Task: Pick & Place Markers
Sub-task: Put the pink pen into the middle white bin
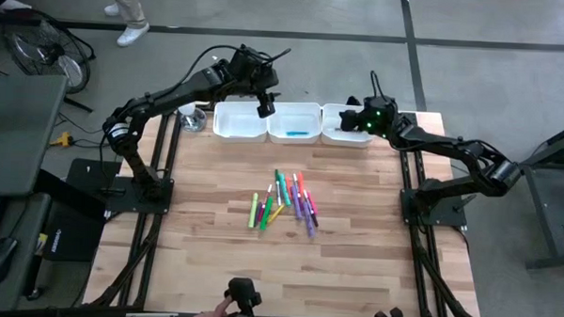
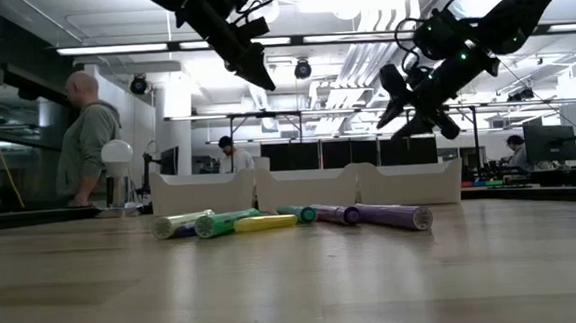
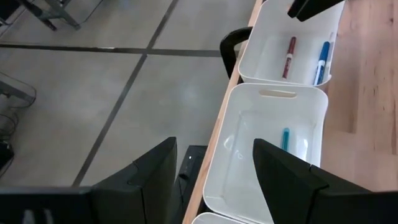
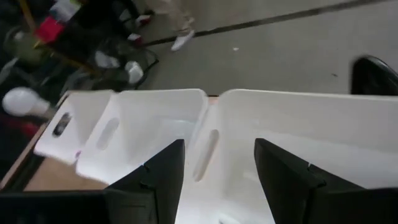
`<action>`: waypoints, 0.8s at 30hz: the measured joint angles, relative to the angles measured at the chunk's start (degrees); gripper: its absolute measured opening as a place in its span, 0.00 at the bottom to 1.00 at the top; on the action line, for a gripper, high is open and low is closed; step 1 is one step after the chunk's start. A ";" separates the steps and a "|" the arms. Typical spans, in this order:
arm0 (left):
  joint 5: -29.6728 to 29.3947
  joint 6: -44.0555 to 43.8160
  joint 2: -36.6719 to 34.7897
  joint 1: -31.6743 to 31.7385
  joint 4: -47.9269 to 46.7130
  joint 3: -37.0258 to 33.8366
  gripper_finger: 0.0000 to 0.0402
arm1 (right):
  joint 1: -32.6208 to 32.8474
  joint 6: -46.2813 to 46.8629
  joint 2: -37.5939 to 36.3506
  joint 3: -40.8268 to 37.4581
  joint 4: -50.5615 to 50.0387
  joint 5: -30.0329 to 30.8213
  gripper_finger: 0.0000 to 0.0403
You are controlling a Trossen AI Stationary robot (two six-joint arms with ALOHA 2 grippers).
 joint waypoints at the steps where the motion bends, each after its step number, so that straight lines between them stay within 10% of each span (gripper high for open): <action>1: -0.02 0.00 0.00 0.00 -0.05 0.00 0.51 | 0.00 -1.39 0.00 0.80 -0.43 -0.65 0.46; 13: 0.91 -2.71 -1.75 0.00 -4.99 0.12 0.51 | 3.63 -20.85 0.00 18.38 -21.40 2.01 0.46; 24: 1.84 -6.74 -4.37 -1.40 -16.08 0.00 0.51 | 9.81 -20.15 -0.02 25.36 -35.16 3.31 0.46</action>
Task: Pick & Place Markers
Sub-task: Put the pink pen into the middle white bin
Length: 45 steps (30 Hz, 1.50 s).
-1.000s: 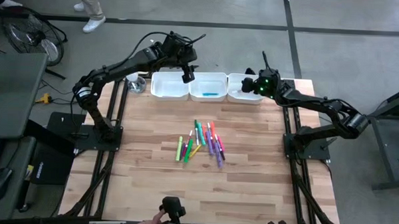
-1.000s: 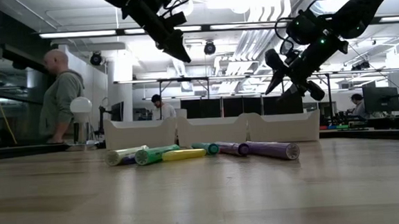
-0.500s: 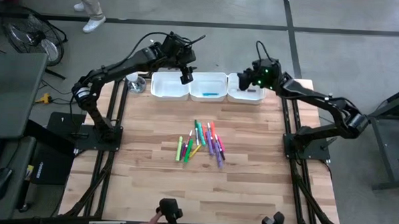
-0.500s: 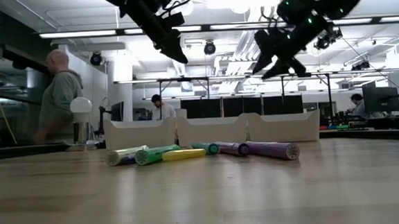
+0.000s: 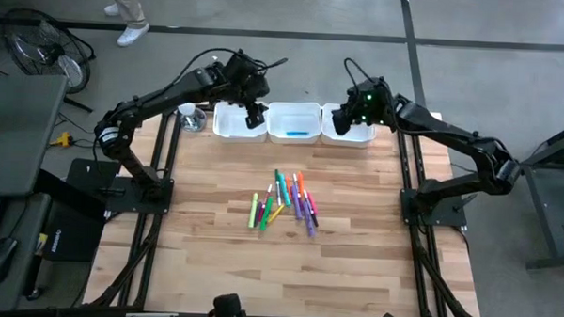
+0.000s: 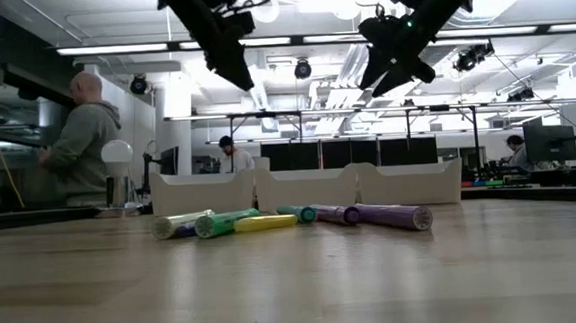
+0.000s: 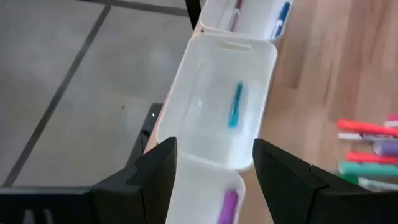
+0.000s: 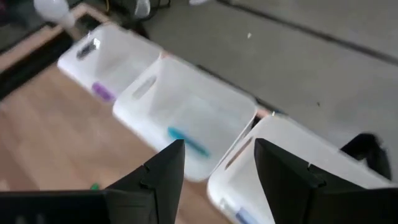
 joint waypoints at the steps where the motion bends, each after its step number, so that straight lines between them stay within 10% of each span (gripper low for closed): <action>1: -0.14 -0.38 -0.15 -0.50 -0.83 0.15 0.51 | 0.83 0.21 0.00 -0.04 -0.54 -0.03 0.46; 19: -2.04 -15.19 -2.08 -16.04 -9.90 -6.25 0.51 | 18.94 4.91 0.11 -0.13 -8.54 8.71 0.45; 33: -6.21 -33.68 -25.69 -26.10 9.12 -36.61 0.51 | 27.13 13.64 5.79 -0.11 -12.05 8.12 0.45; 45: -8.15 -35.92 -41.46 -27.54 9.53 -42.65 0.51 | 31.11 31.89 19.58 0.00 -9.36 -2.22 0.45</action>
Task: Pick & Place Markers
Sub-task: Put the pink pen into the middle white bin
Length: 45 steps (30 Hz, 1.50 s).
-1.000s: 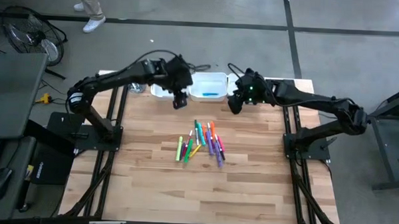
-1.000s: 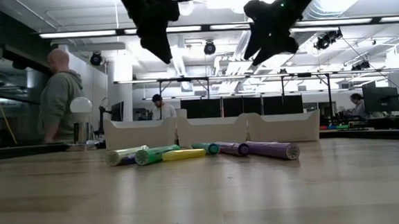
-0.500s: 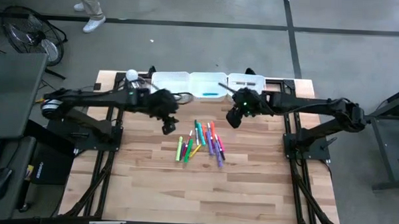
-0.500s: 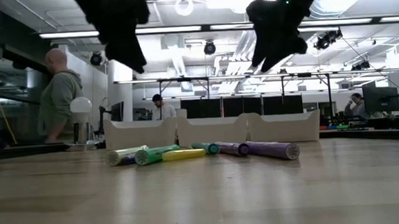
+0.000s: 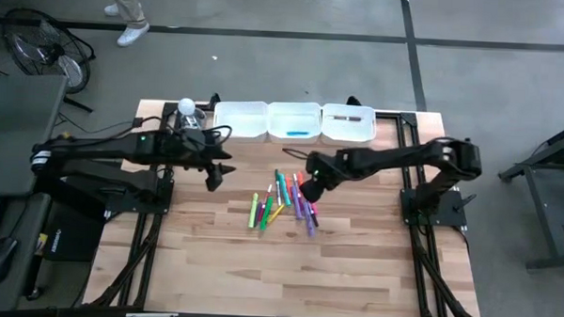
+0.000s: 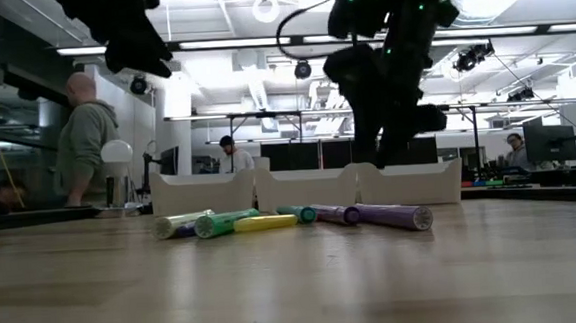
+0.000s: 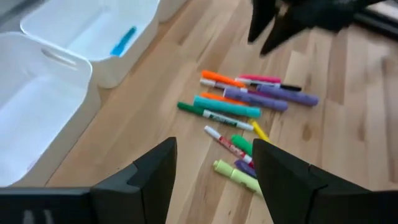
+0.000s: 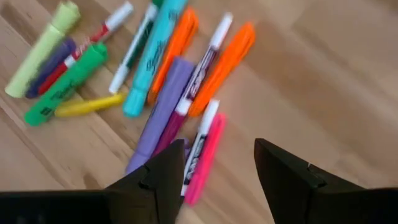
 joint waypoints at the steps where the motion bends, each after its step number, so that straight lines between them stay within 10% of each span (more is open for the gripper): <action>1: -0.02 0.53 -0.48 0.00 0.25 -0.01 0.51 | 0.22 0.89 0.93 0.00 0.03 -0.80 0.45; 45: 0.95 5.34 -1.07 0.04 -0.33 -0.03 0.51 | 6.91 4.99 13.34 0.48 -5.81 6.69 0.45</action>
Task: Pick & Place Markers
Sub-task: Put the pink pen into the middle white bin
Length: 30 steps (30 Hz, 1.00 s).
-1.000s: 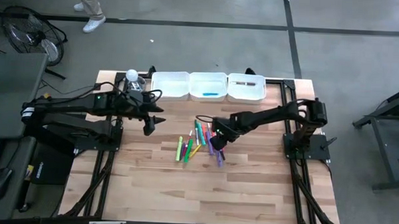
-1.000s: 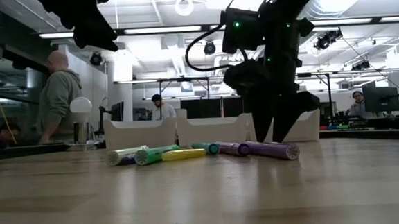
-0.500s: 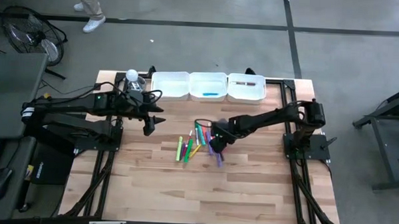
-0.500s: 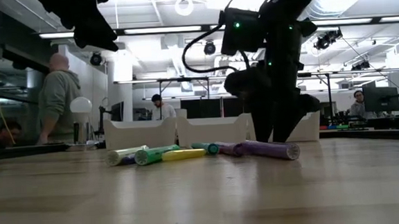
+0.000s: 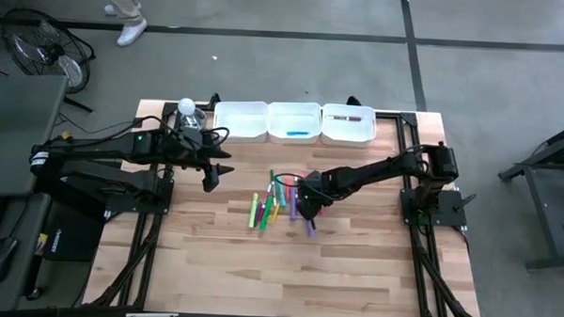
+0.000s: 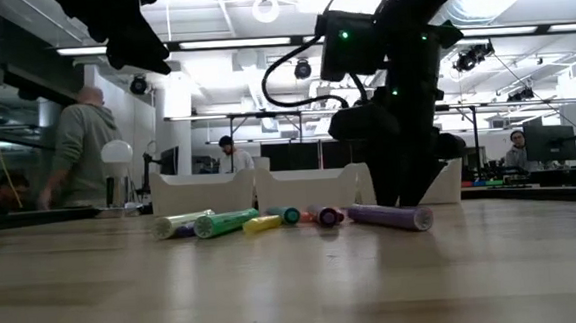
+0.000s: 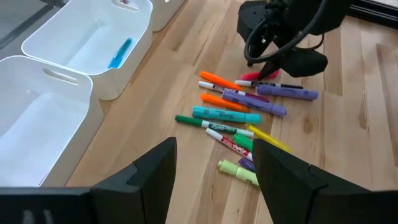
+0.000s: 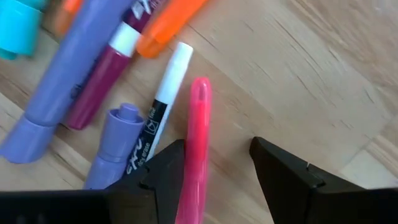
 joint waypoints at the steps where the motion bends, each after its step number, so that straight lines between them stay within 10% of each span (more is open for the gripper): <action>1: -0.01 0.00 0.00 0.00 -0.01 0.00 0.51 | -0.22 -0.13 -0.01 0.00 -0.42 -0.71 0.45; 11: -0.22 -0.17 0.00 0.00 0.01 0.00 0.51 | -0.56 -0.96 -0.02 -0.22 -1.39 -0.75 0.43; 30: -0.52 0.00 0.00 0.01 -0.04 0.02 0.51 | -0.05 -4.50 -0.02 -0.33 -0.78 -0.81 0.07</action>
